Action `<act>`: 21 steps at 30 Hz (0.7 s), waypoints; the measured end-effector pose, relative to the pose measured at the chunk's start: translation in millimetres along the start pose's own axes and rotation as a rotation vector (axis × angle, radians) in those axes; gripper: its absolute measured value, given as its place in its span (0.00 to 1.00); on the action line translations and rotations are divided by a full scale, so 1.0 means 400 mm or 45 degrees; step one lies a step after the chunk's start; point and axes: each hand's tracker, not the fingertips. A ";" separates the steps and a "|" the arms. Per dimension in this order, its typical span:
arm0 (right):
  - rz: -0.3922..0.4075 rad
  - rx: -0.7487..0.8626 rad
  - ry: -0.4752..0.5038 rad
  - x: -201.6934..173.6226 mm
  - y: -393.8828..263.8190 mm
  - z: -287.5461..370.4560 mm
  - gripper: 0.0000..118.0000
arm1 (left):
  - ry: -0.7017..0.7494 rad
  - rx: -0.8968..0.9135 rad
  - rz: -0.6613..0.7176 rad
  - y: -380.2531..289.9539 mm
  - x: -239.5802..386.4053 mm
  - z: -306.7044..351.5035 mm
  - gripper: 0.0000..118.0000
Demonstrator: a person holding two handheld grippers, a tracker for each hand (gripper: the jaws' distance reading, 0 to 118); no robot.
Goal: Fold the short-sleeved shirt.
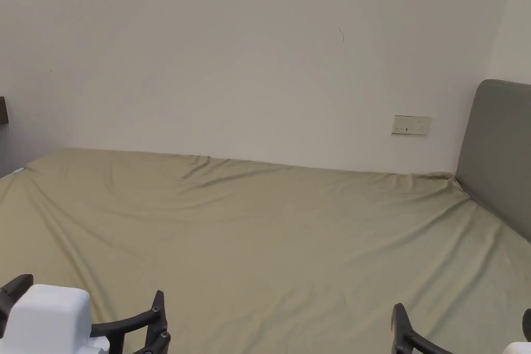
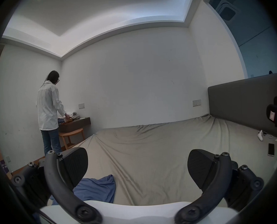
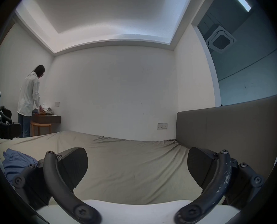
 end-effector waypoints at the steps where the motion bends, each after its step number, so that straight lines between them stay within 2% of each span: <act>1: 0.003 -0.009 0.004 0.000 -0.001 -0.001 1.00 | -0.002 0.001 0.003 0.002 0.001 0.000 1.00; 6: -0.051 -0.046 0.024 0.011 0.000 -0.007 1.00 | -0.029 0.009 0.024 0.005 0.002 0.006 1.00; 13: -0.070 -0.043 0.022 0.014 0.010 -0.007 1.00 | 0.007 -0.003 0.068 -0.001 -0.002 0.001 1.00; 16: -0.064 -0.027 0.028 0.015 0.014 -0.009 1.00 | -0.021 0.024 0.122 -0.006 -0.014 0.006 1.00; 21: -0.036 -0.050 0.038 0.005 0.012 -0.020 1.00 | 0.007 0.068 0.067 -0.001 -0.007 0.014 1.00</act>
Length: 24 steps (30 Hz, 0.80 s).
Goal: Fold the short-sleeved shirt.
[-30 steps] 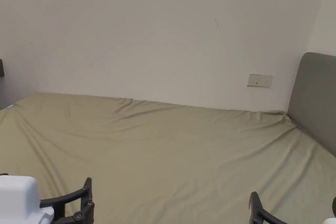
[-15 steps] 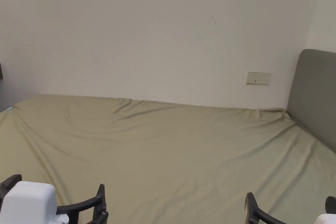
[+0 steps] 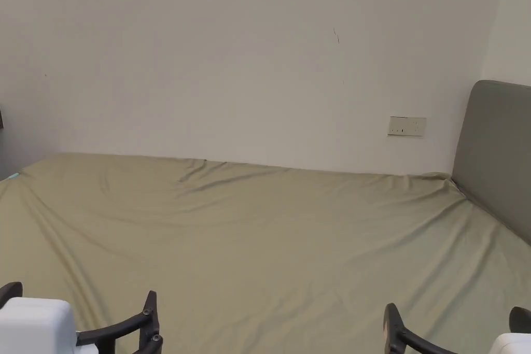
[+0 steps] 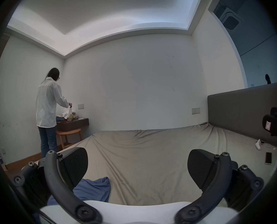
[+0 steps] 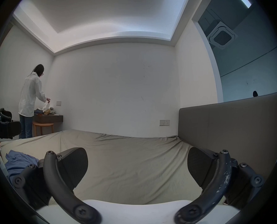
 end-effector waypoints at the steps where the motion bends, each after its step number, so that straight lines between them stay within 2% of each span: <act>1: 0.000 -0.005 0.005 -0.001 0.000 0.000 1.00 | 0.002 0.003 -0.006 0.001 0.000 0.000 1.00; 11: -0.029 0.006 0.012 -0.005 0.008 0.008 1.00 | -0.005 -0.051 0.003 -0.006 -0.003 -0.004 1.00; 12: -0.034 0.007 0.017 -0.003 0.009 0.010 1.00 | -0.036 -0.076 0.012 -0.003 -0.004 -0.002 0.96; 13: -0.041 0.003 0.024 0.003 0.013 0.011 1.00 | -0.047 -0.083 0.024 -0.002 -0.004 -0.002 0.81; 14: -0.046 0.001 0.033 0.006 0.014 0.014 0.95 | -0.022 -0.080 0.048 0.001 0.003 -0.005 0.53; 15: -0.046 0.000 0.036 0.007 0.014 0.015 0.76 | 0.005 -0.081 0.069 0.002 0.007 -0.008 0.09; 16: -0.043 -0.002 0.030 0.006 0.014 0.015 0.55 | 0.022 -0.084 0.077 0.007 0.013 0.000 0.01; 18: -0.011 0.008 -0.020 0.008 0.009 0.014 0.02 | -0.020 -0.108 0.065 0.014 0.007 -0.008 0.00; 20: -0.028 -0.048 0.034 0.006 0.007 0.014 0.01 | -0.039 -0.115 0.047 0.017 0.012 -0.006 0.00; 24: -0.040 -0.045 0.032 -0.006 -0.001 0.011 0.01 | -0.082 -0.134 0.094 0.009 0.007 -0.015 0.00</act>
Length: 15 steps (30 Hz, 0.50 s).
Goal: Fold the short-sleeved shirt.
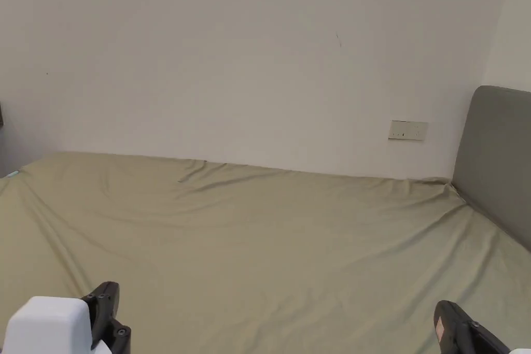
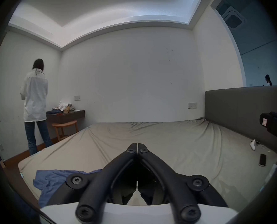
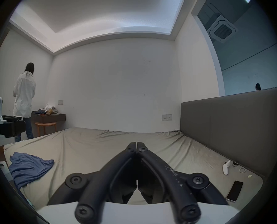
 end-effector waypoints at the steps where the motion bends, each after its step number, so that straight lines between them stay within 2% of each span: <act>1: -0.001 0.002 0.017 0.008 0.003 -0.011 0.01 | 0.002 -0.004 0.008 0.000 -0.009 0.003 0.00; 3: -0.021 0.003 0.112 -0.016 0.010 -0.029 0.01 | 0.032 -0.009 0.012 -0.010 -0.030 0.013 0.00; 5: -0.043 0.022 0.230 -0.072 0.028 -0.050 0.01 | 0.140 -0.015 -0.005 -0.017 -0.075 0.047 0.00; 7: -0.050 0.034 0.346 -0.156 0.045 -0.081 0.01 | 0.241 -0.037 -0.009 -0.030 -0.134 0.090 0.00; 15: -0.109 -0.031 0.958 -0.505 0.008 -0.133 0.01 | 0.837 -0.167 0.109 -0.103 -0.415 0.310 0.00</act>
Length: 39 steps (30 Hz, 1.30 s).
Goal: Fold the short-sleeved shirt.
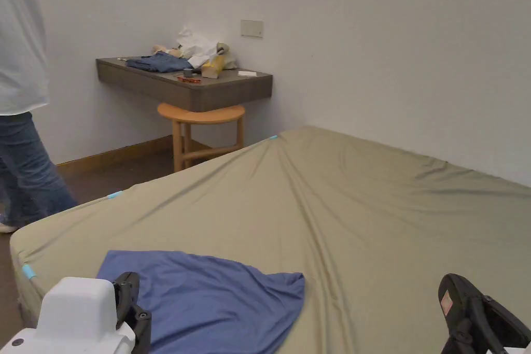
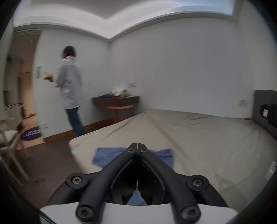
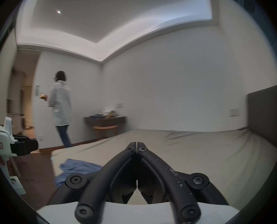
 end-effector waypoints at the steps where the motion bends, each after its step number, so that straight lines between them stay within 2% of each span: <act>1: 0.003 -0.017 0.069 -0.036 -0.010 -0.029 0.01 | 0.055 -0.016 -0.003 -0.008 -0.036 0.004 0.00; 4: 0.014 -0.063 0.199 -0.108 -0.033 -0.083 0.01 | 0.151 -0.071 -0.005 -0.032 -0.095 0.005 0.00; 7: 0.010 -0.103 0.306 -0.172 -0.050 -0.116 0.01 | 0.154 -0.115 0.037 -0.058 -0.118 -0.024 0.00; 8: 0.001 -0.106 0.280 -0.174 -0.056 -0.124 0.01 | 0.142 -0.132 0.056 -0.068 -0.120 -0.044 0.00; 9: -0.008 -0.108 0.340 -0.181 -0.061 -0.127 0.01 | 0.122 -0.146 0.072 -0.076 -0.119 -0.065 0.00; 12: 0.012 -0.177 0.295 -0.164 -0.090 -0.140 0.01 | -0.026 -0.184 0.146 -0.121 -0.108 -0.160 0.00; 17: 0.060 -0.303 0.129 -0.084 -0.139 -0.148 0.01 | -0.224 -0.351 0.254 -0.204 -0.018 -0.392 0.00; 18: 0.069 -0.328 0.085 -0.065 -0.149 -0.149 0.01 | -0.251 -0.369 0.262 -0.221 0.002 -0.438 0.02; 19: 0.070 -0.347 0.052 -0.046 -0.157 -0.149 0.01 | -0.277 -0.392 0.264 -0.235 0.021 -0.480 0.12; 20: 0.068 -0.368 0.020 -0.027 -0.166 -0.150 0.01 | -0.288 -0.441 0.241 -0.249 0.034 -0.516 0.33; 21: 0.066 -0.415 -0.016 -0.010 -0.176 -0.150 0.01 | -0.309 -0.483 0.229 -0.262 0.051 -0.560 0.71; 22: 0.063 -0.432 -0.053 0.008 -0.184 -0.150 0.01 | -0.341 -0.563 0.205 -0.277 0.073 -0.606 0.91; 23: 0.060 -0.444 -0.079 0.022 -0.192 -0.149 0.01 | -0.401 -0.584 0.200 -0.287 0.094 -0.627 1.00; 25: 0.060 -0.471 -0.107 0.048 -0.207 -0.148 0.01 | -0.480 -0.541 0.199 -0.308 0.128 -0.665 0.96; 27: 0.064 -0.501 -0.132 0.066 -0.219 -0.147 0.01 | -0.450 -0.574 0.174 -0.324 0.162 -0.713 0.95; 31: 0.070 -0.535 -0.156 0.083 -0.238 -0.136 0.01 | -0.357 -0.894 0.047 -0.384 0.214 -0.821 0.93; 32: 0.068 -0.544 -0.153 0.085 -0.243 -0.132 0.01 | -0.295 -0.885 -0.022 -0.375 0.234 -0.825 0.93; 34: 0.075 -0.564 -0.147 0.084 -0.245 -0.131 0.01 | -0.298 -0.849 -0.135 -0.359 0.266 -0.805 0.89; 35: 0.083 -0.574 -0.148 0.090 -0.245 -0.155 0.01 | -0.314 -0.807 -0.107 -0.342 0.269 -0.784 0.76; 36: 0.087 -0.582 -0.148 0.091 -0.249 -0.152 0.01 | -0.322 -0.764 -0.059 -0.337 0.265 -0.772 0.53; 37: 0.090 -0.589 -0.148 0.090 -0.252 -0.151 0.01 | -0.261 -0.768 -0.016 -0.342 0.259 -0.770 0.25; 38: 0.084 -0.594 -0.148 0.091 -0.253 -0.147 0.01 | -0.281 -0.786 0.090 -0.351 0.241 -0.773 0.01; 39: 0.076 -0.597 -0.147 0.094 -0.253 -0.142 0.01 | -0.313 -0.810 0.172 -0.358 0.220 -0.784 0.01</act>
